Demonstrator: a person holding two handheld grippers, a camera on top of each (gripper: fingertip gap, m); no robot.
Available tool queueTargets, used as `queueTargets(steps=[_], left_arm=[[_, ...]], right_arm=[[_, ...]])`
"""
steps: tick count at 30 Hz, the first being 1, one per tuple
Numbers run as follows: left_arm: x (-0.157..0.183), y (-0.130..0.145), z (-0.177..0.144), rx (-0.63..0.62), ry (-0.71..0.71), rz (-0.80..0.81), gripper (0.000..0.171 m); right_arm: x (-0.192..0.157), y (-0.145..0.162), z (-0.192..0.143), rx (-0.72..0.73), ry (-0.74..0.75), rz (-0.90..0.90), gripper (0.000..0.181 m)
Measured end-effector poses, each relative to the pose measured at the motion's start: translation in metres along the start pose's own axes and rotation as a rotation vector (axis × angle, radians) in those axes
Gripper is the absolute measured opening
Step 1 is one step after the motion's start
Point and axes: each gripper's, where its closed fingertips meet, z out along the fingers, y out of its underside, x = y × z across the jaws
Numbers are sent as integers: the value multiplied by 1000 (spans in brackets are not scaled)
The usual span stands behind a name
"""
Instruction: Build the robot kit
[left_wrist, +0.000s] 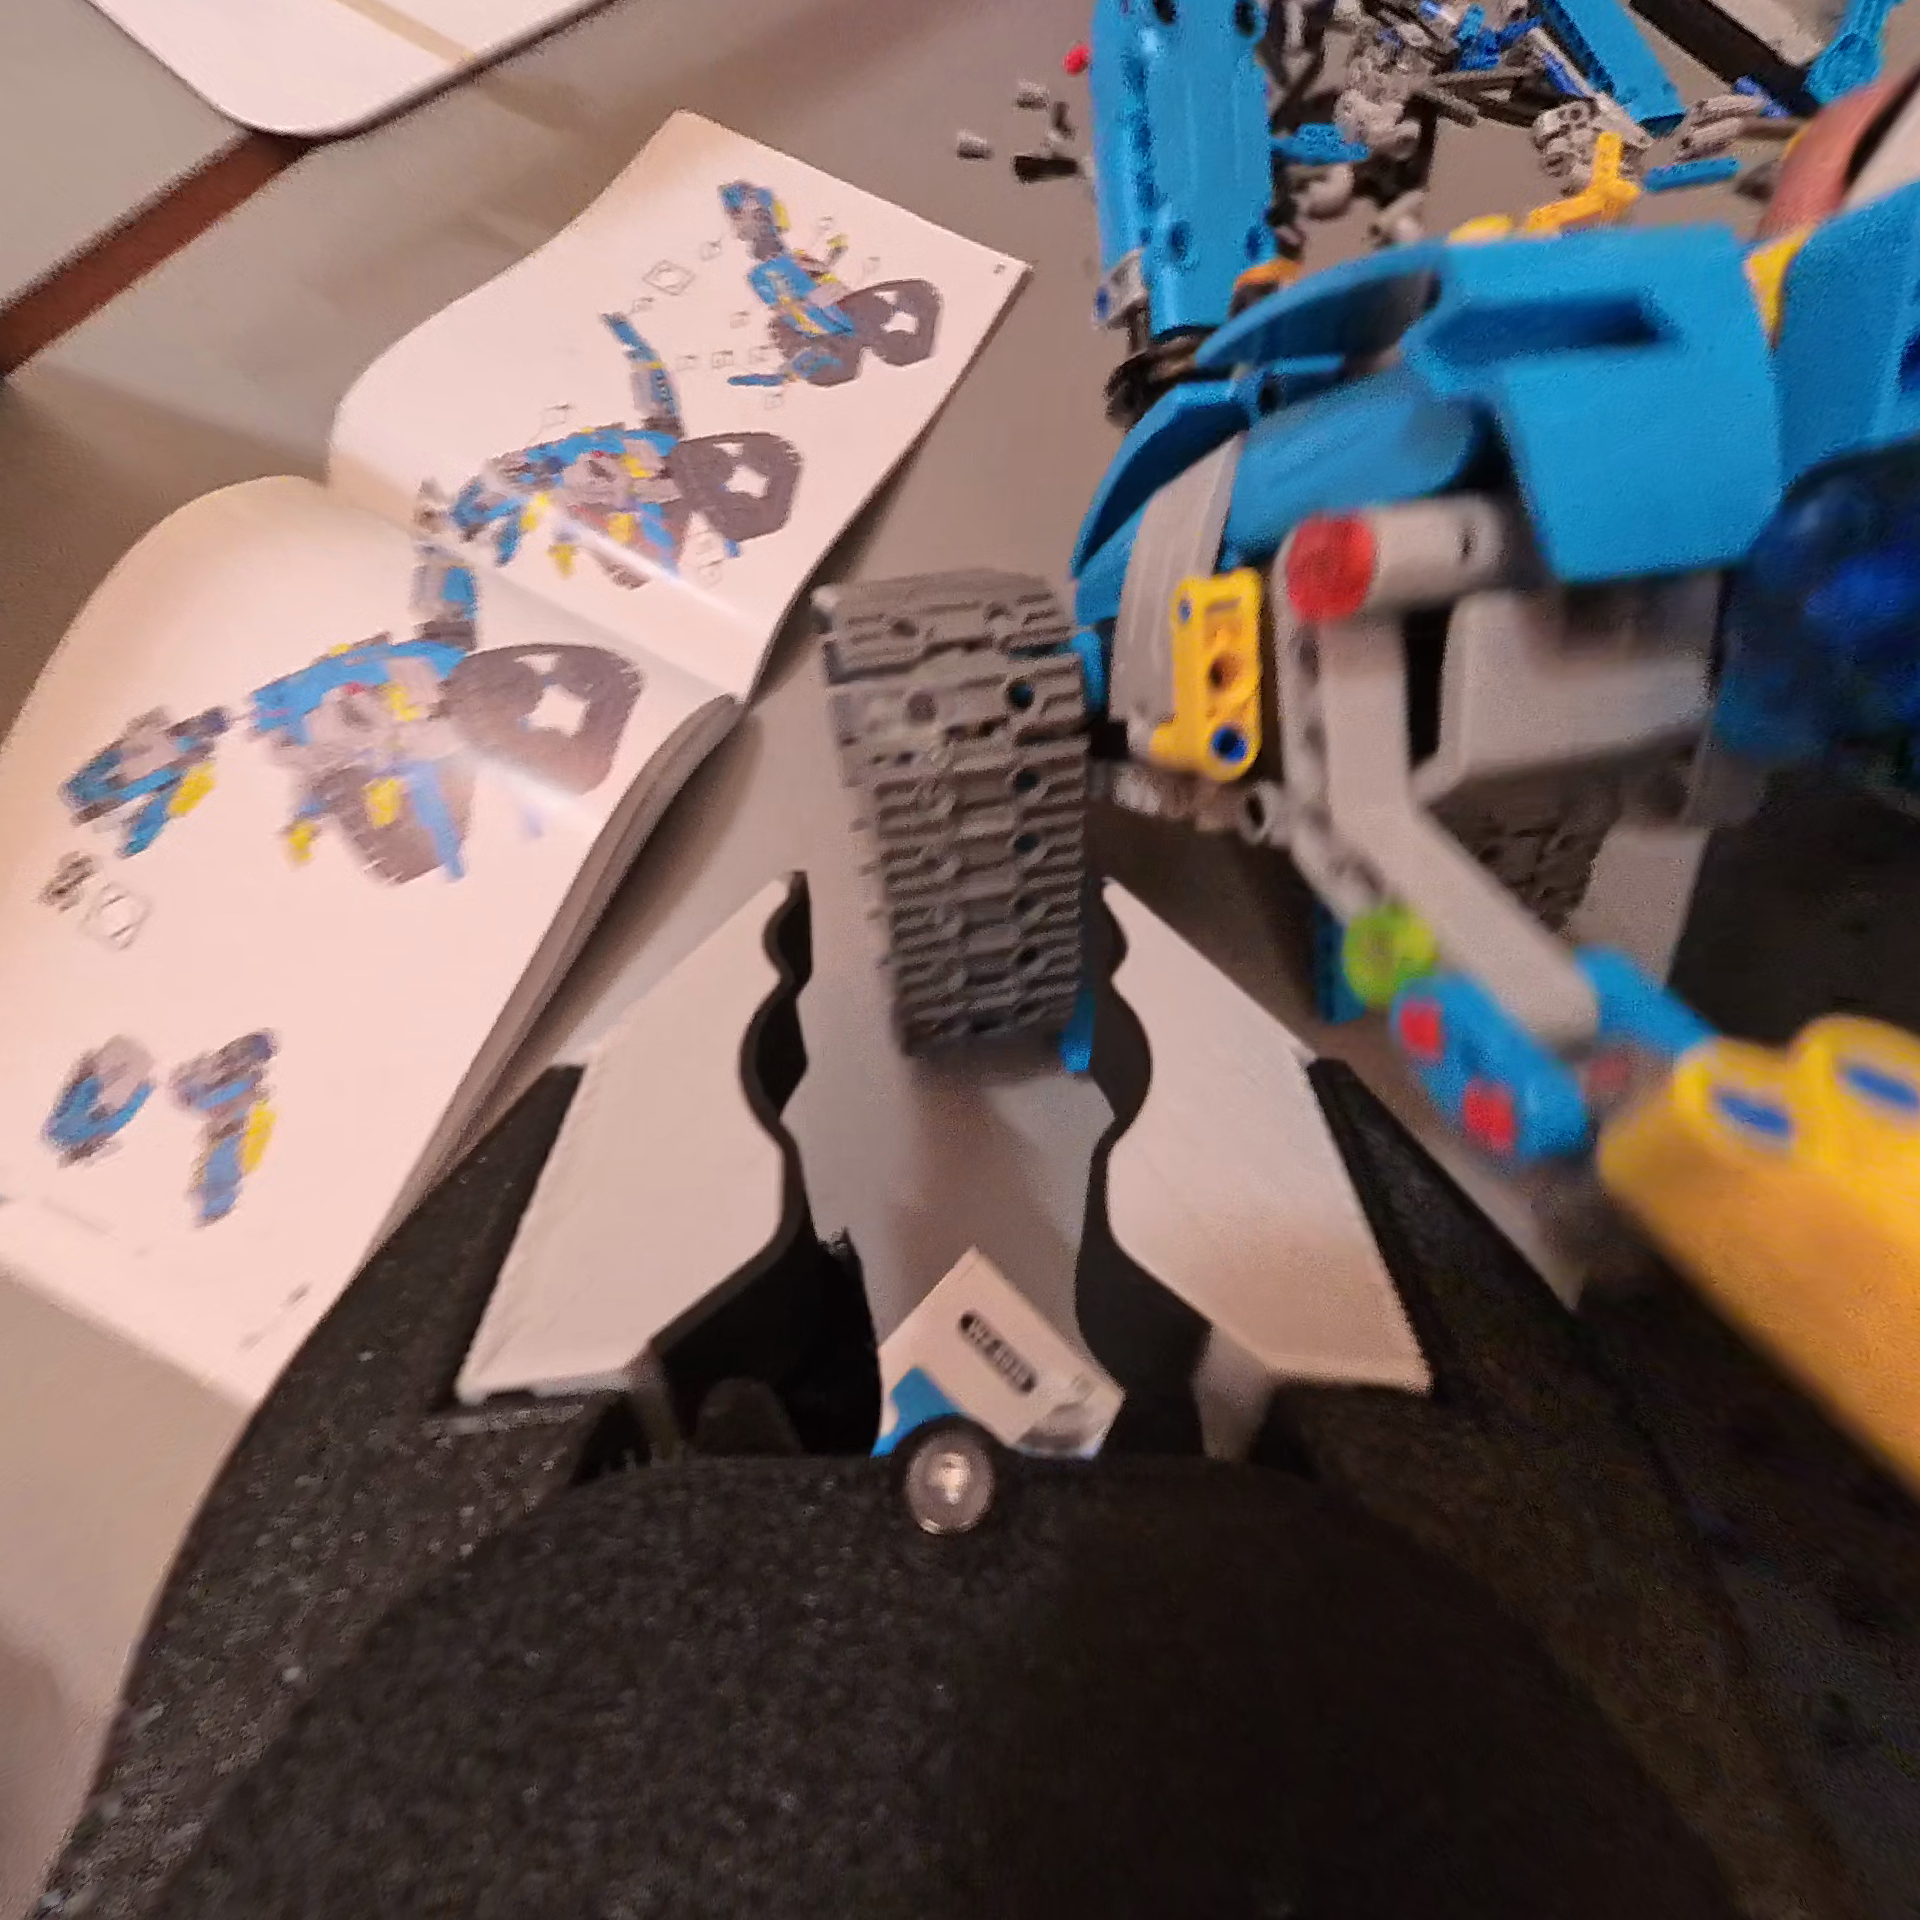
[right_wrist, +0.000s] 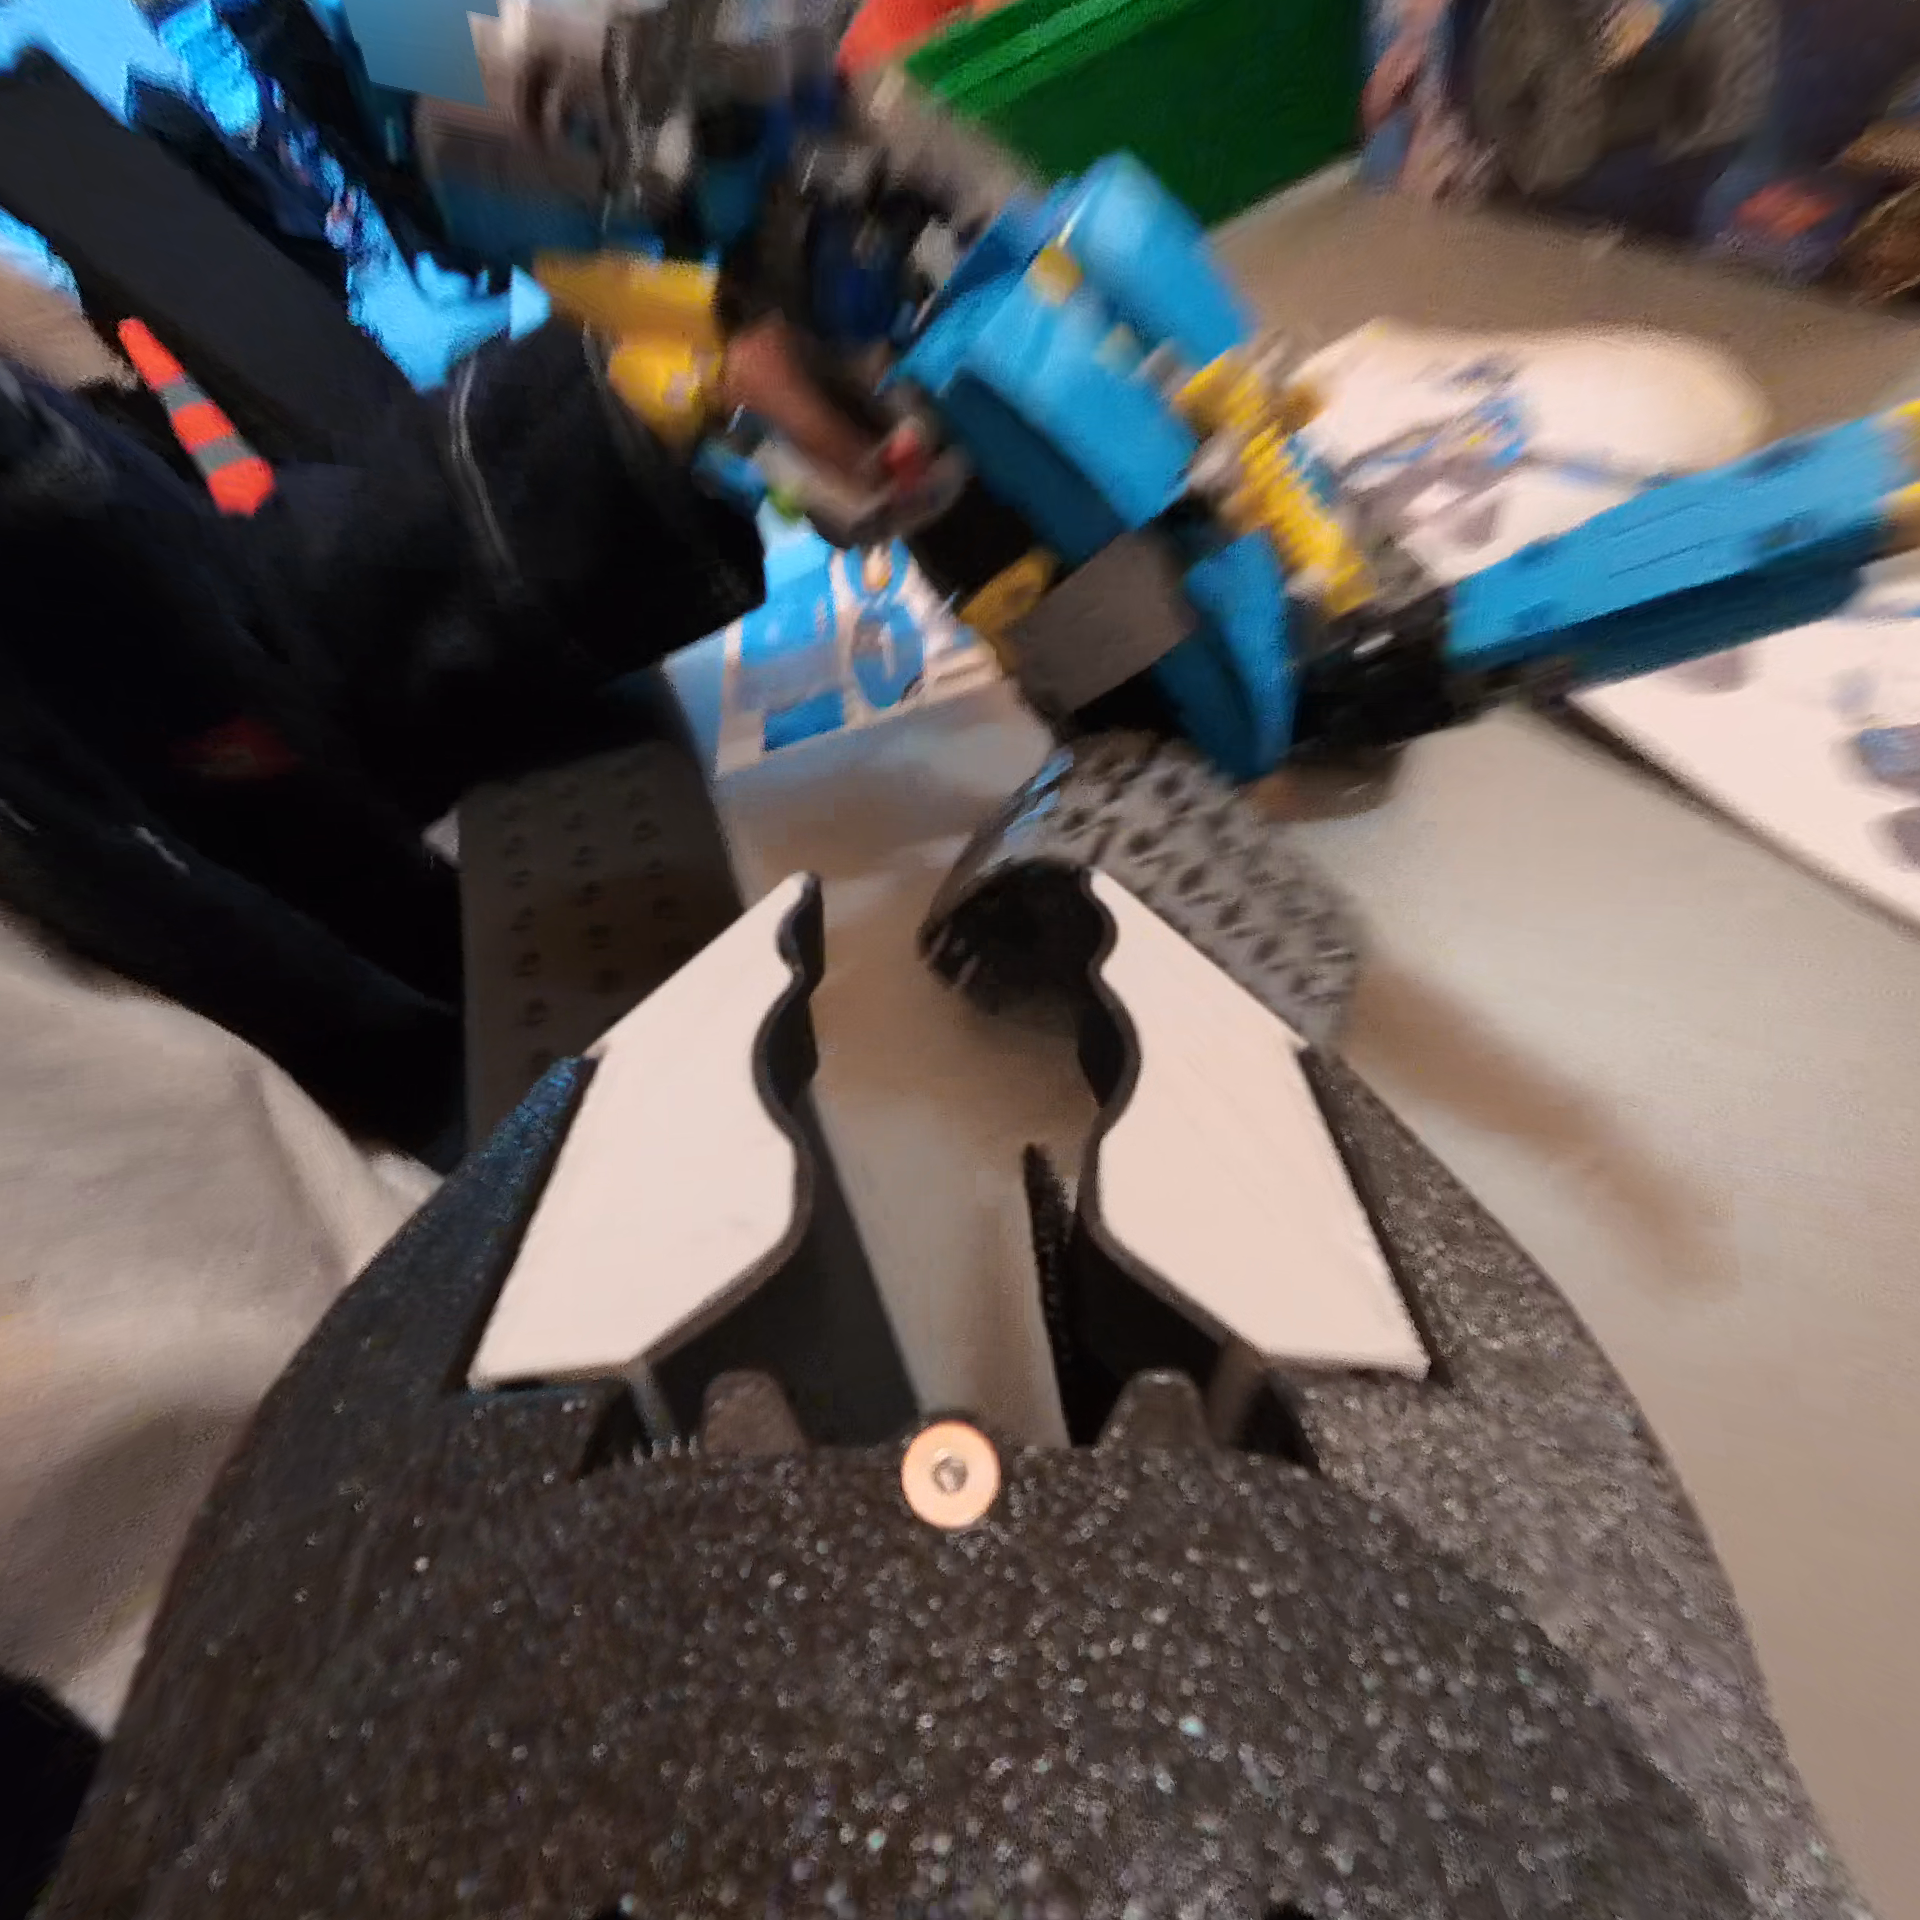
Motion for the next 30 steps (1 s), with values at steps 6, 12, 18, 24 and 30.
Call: queueTargets(steps=[6, 12, 18, 24, 30], left_arm=[[-40, -12, -50, 275, -199, -12, 59], [-76, -20, -73, 411, -376, -110, 58], [-86, -7, -71, 363, -387, -199, 58], [-87, -5, -69, 348, -404, -186, 56], [-89, -1, -66, 322, -405, -200, 56]], right_arm=[[129, -37, -20, 206, 405, 121, 51], [151, 2, 6, 66, 482, 139, 56], [160, 1, 6, 62, 529, 77, 61], [161, 4, 2, 60, 509, 107, 60], [153, 3, 4, 62, 470, 110, 55]])
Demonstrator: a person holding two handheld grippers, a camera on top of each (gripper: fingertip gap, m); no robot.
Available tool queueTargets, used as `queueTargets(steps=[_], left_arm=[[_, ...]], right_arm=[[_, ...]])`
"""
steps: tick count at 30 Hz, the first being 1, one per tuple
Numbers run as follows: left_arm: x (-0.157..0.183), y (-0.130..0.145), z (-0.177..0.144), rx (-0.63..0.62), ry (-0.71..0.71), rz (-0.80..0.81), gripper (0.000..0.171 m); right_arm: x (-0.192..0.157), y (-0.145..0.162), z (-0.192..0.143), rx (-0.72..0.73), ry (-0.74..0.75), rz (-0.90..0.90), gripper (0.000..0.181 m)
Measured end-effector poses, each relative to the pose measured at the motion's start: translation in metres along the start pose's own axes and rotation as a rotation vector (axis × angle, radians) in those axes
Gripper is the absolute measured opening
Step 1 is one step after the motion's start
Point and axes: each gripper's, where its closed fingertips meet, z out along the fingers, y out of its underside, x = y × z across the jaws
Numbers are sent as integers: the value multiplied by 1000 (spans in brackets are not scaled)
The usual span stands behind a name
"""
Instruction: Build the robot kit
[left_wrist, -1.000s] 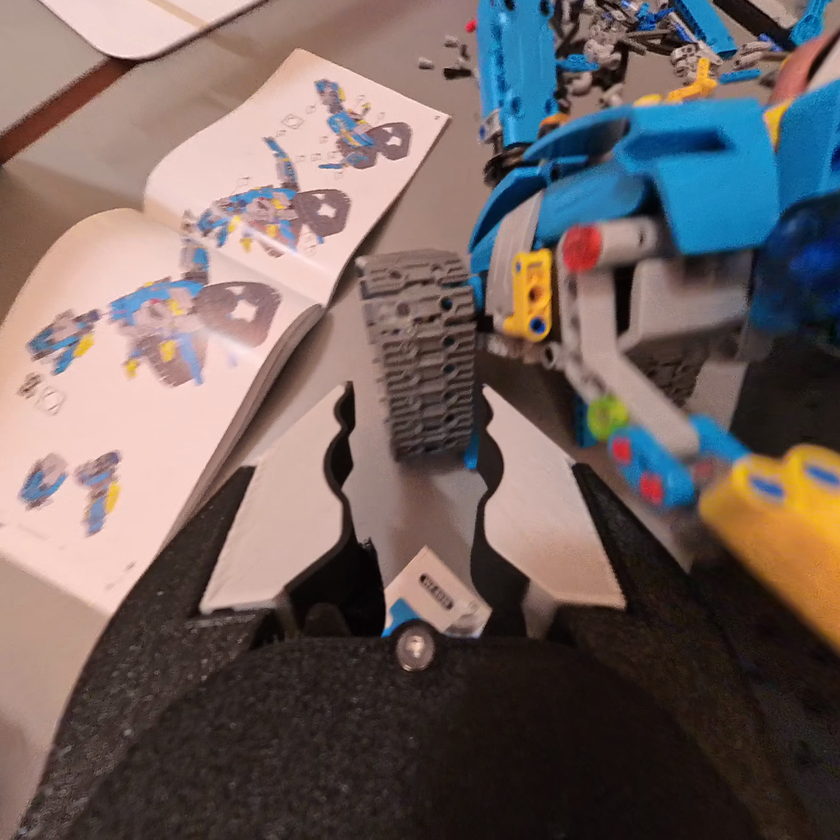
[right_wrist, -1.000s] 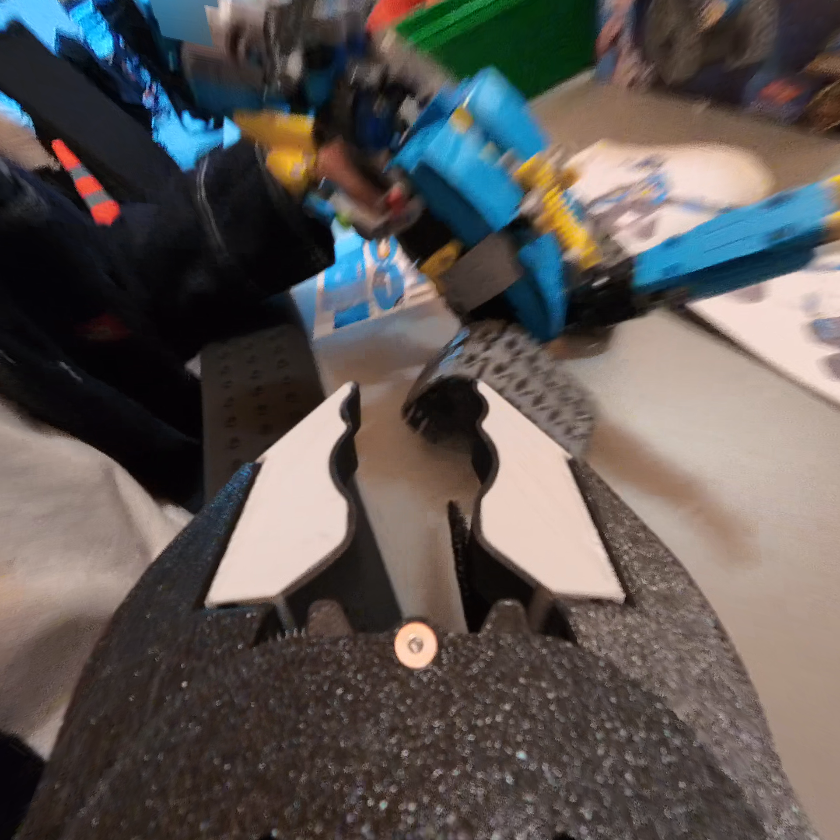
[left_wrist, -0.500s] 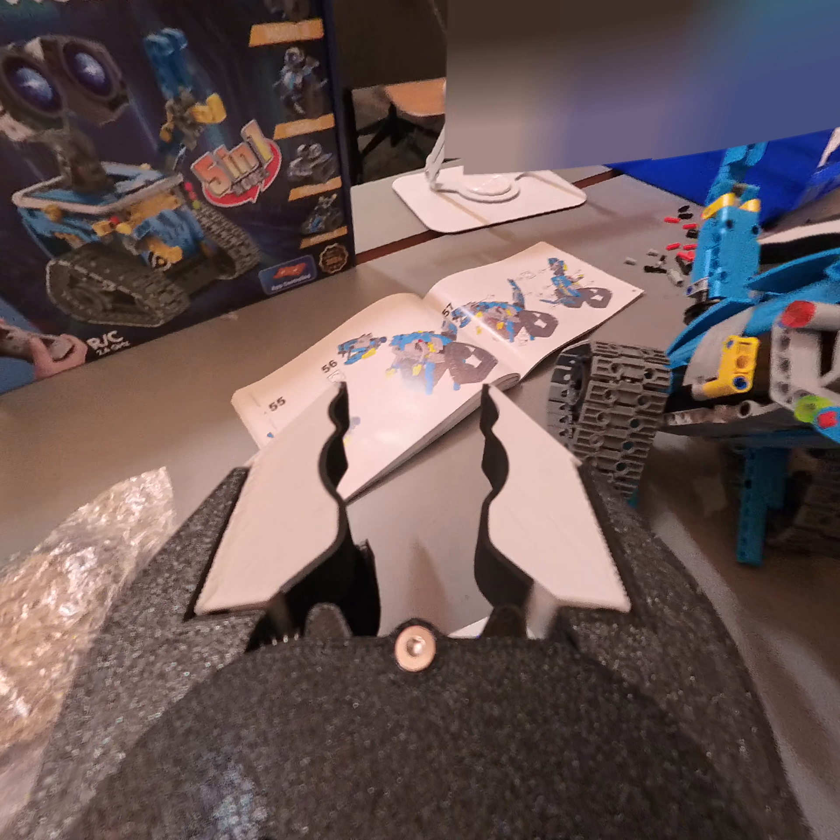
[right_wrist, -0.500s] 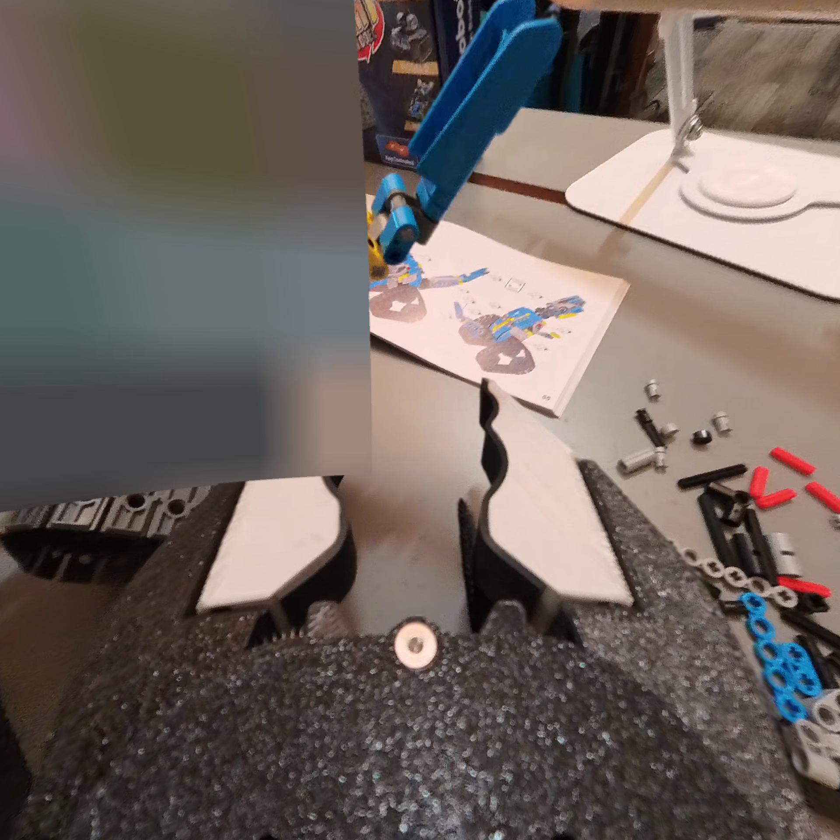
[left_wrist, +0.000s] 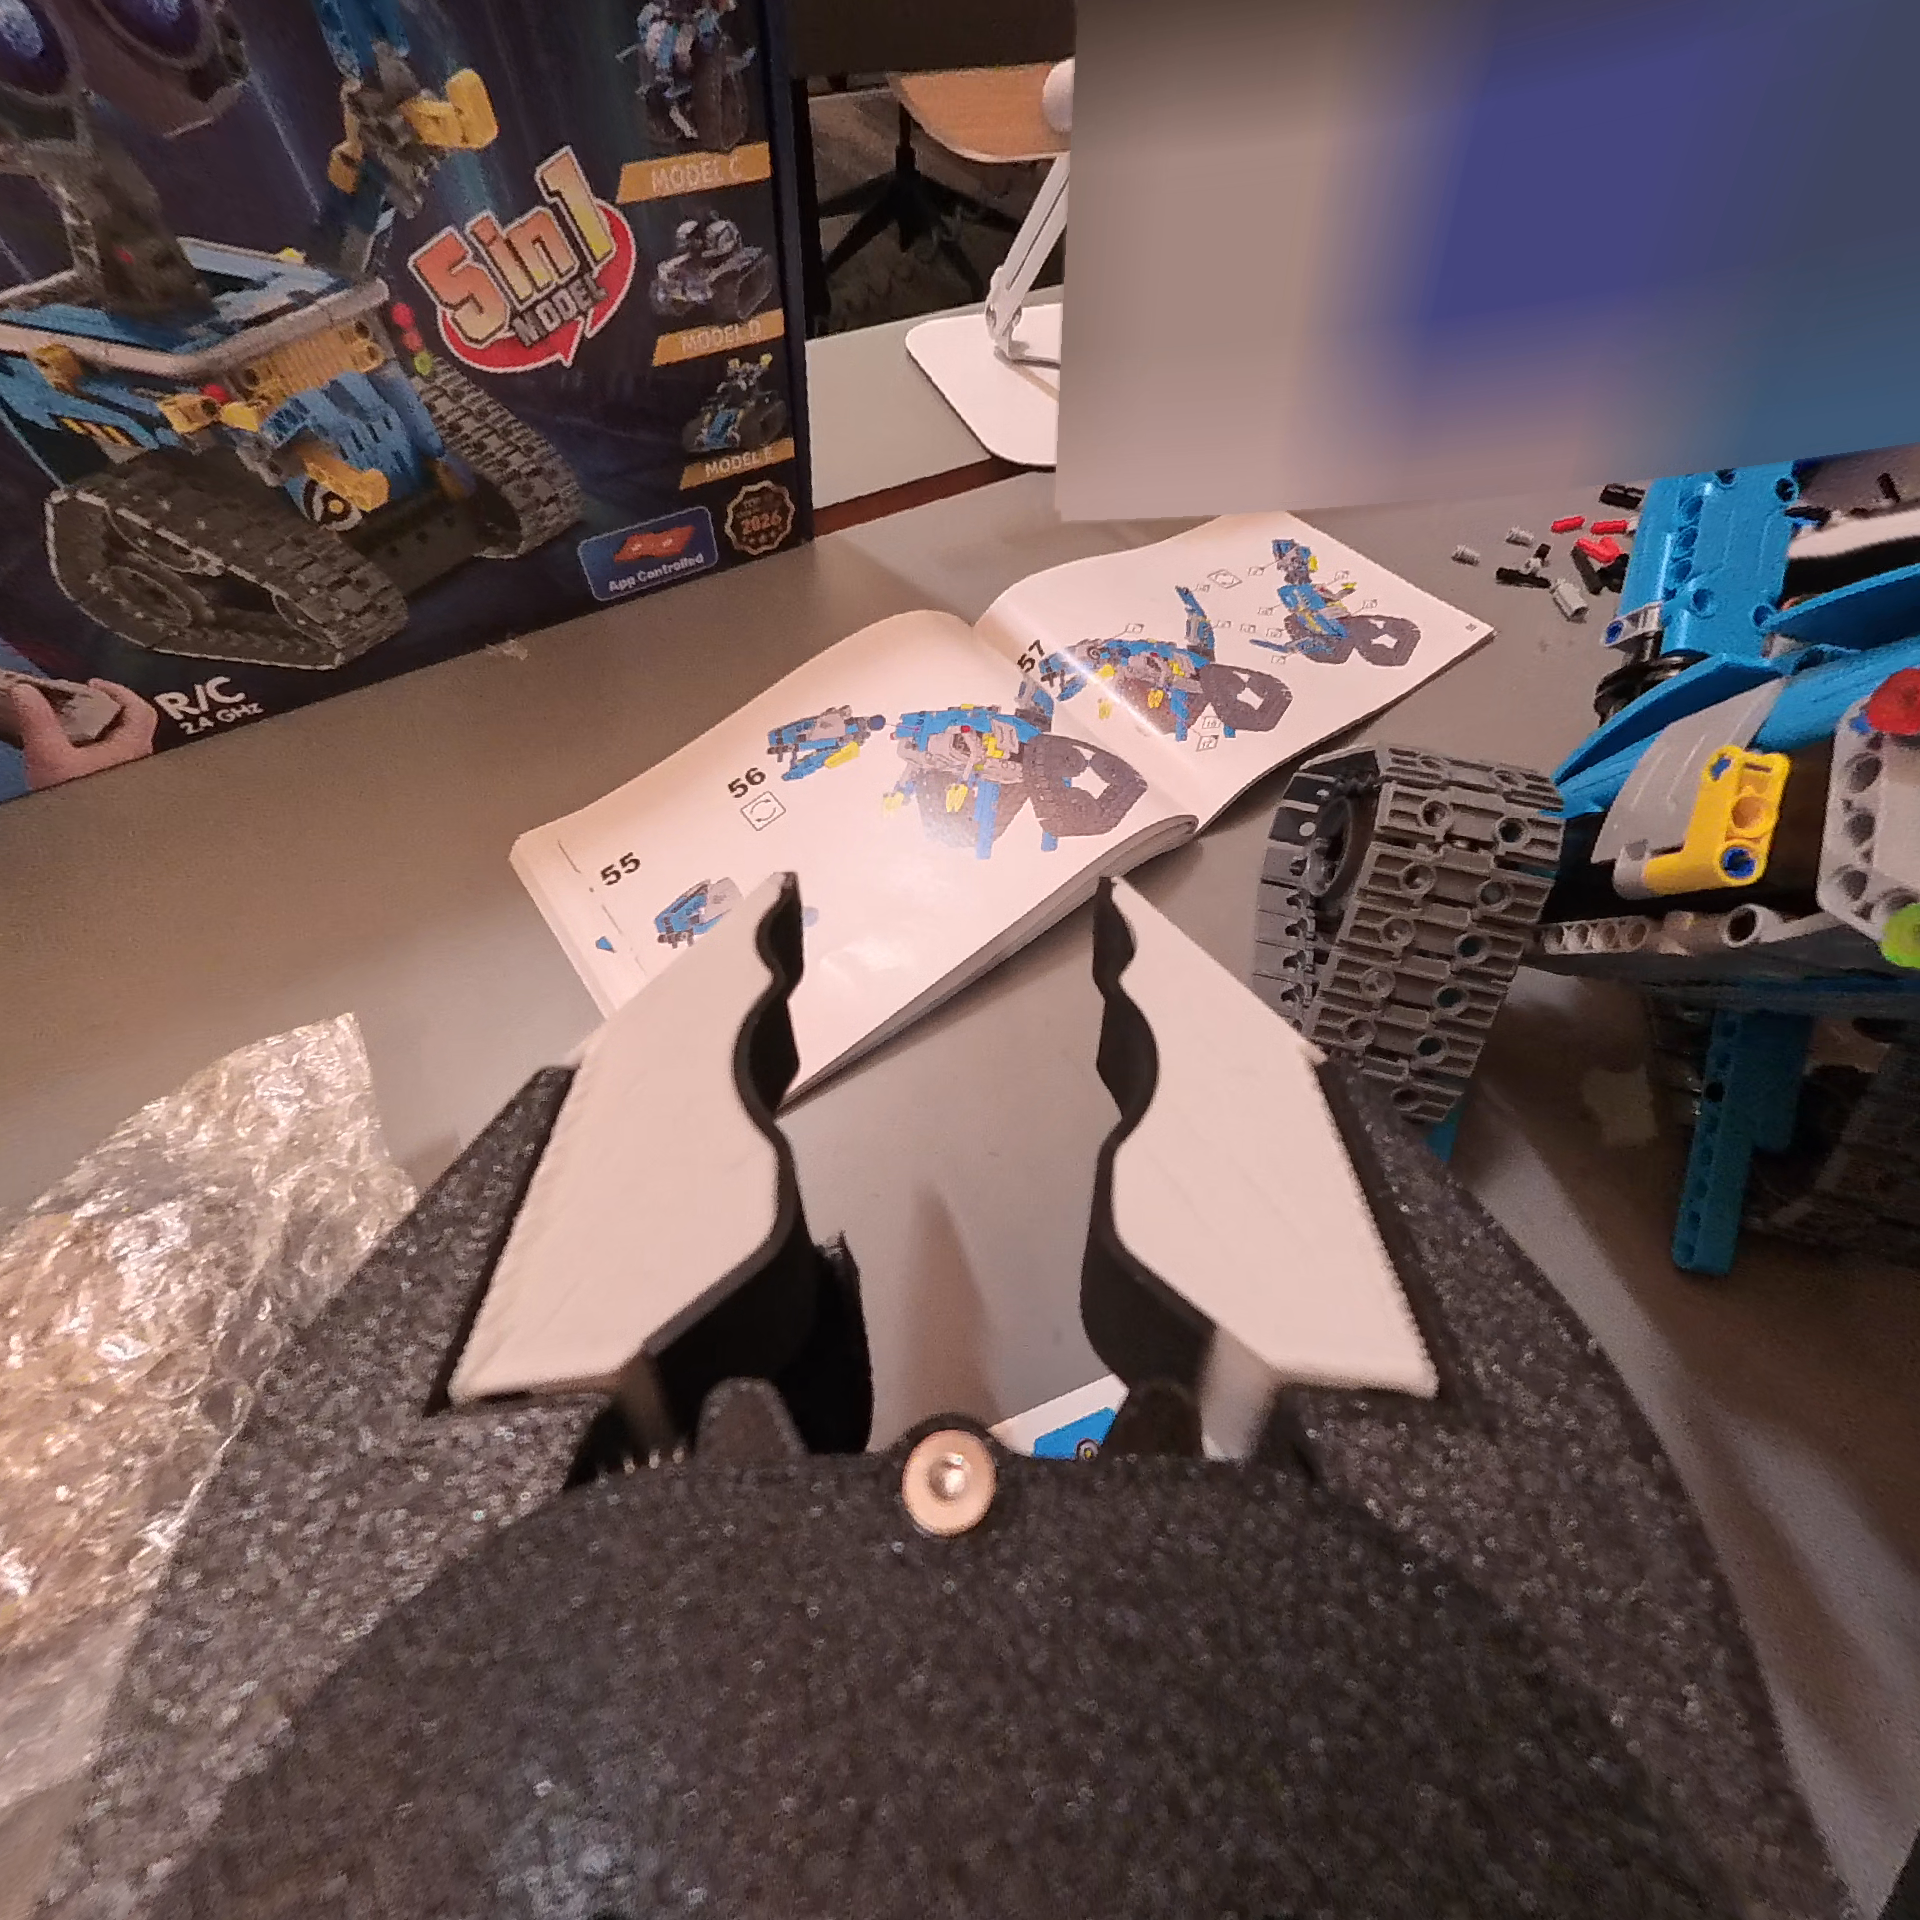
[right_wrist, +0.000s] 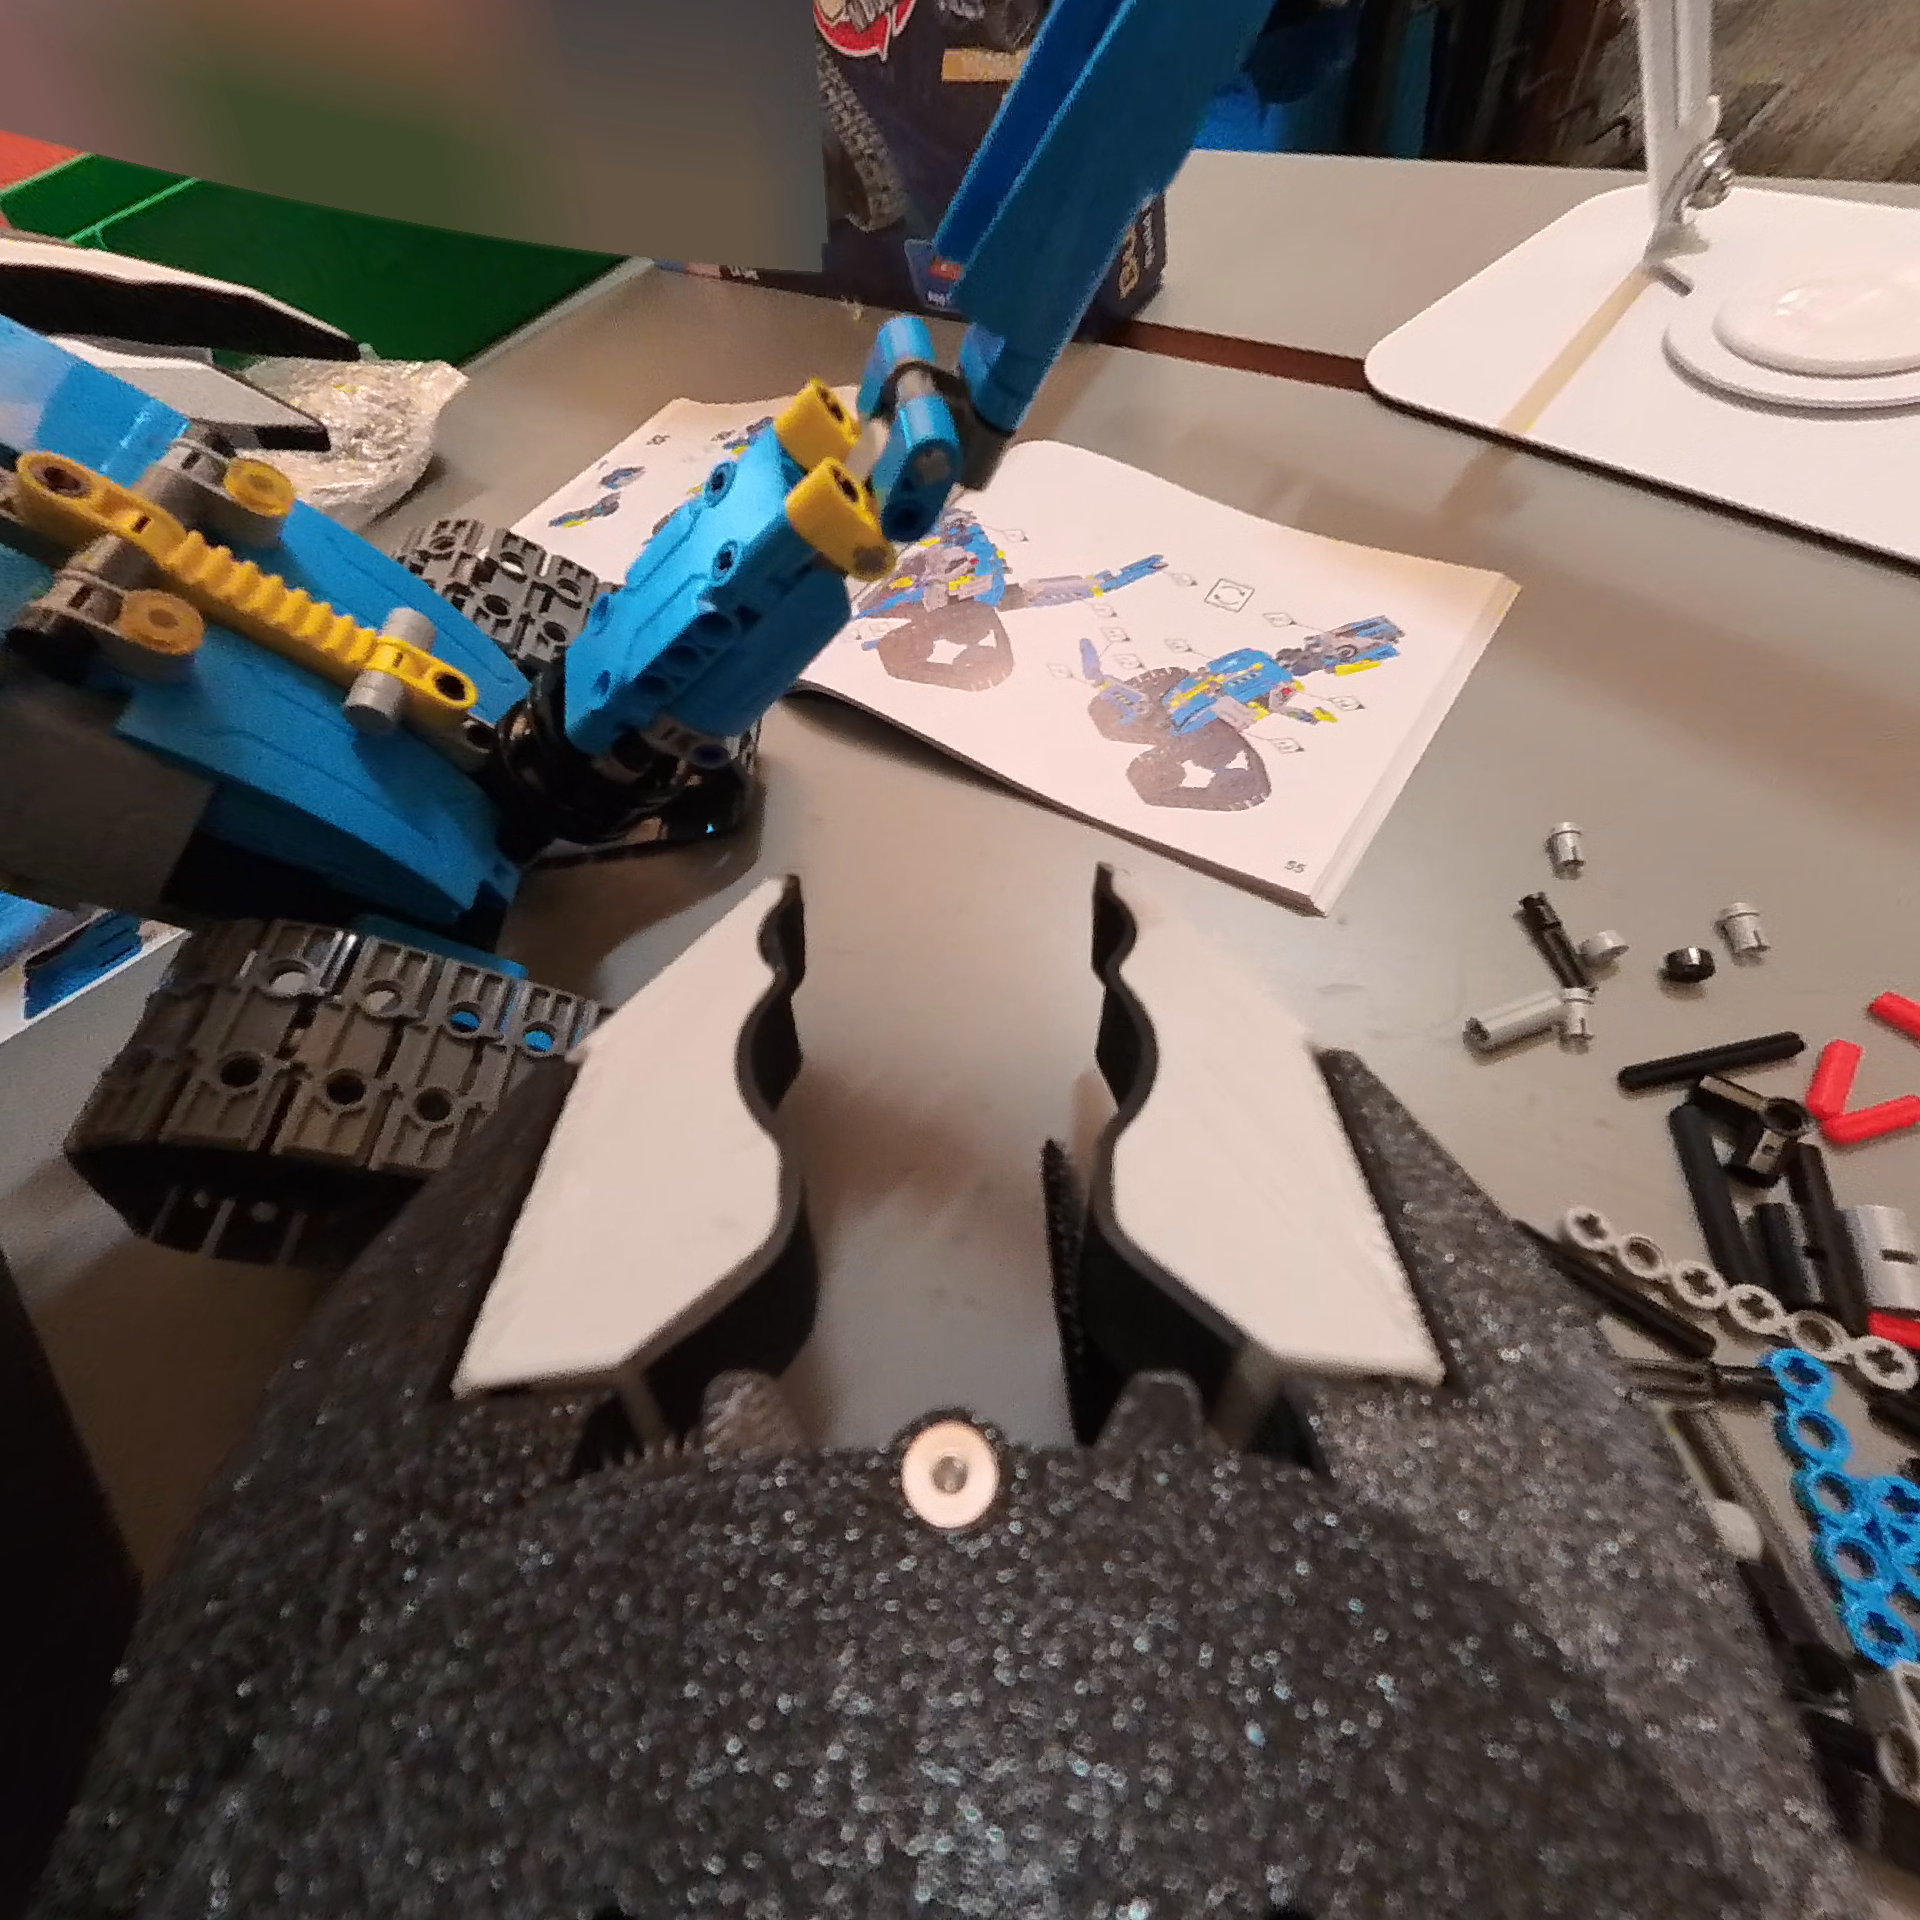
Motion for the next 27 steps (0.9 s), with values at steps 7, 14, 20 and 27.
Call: queueTargets(steps=[7, 14, 20, 27], left_arm=[[-2, 1, -1, -7, -9, -1, 56], [-4, 6, 2, -24, -14, 7, 56], [-5, 9, 4, -33, -17, -6, 56], [-20, 15, 2, -50, -55, -51, 57]], right_arm=[[1, 3, -1, -14, 3, 4, 52], [0, 2, -1, -9, -7, 9, 48], [0, 2, -3, -7, -23, 23, 47], [-1, 2, -3, -12, -20, -19, 47]])
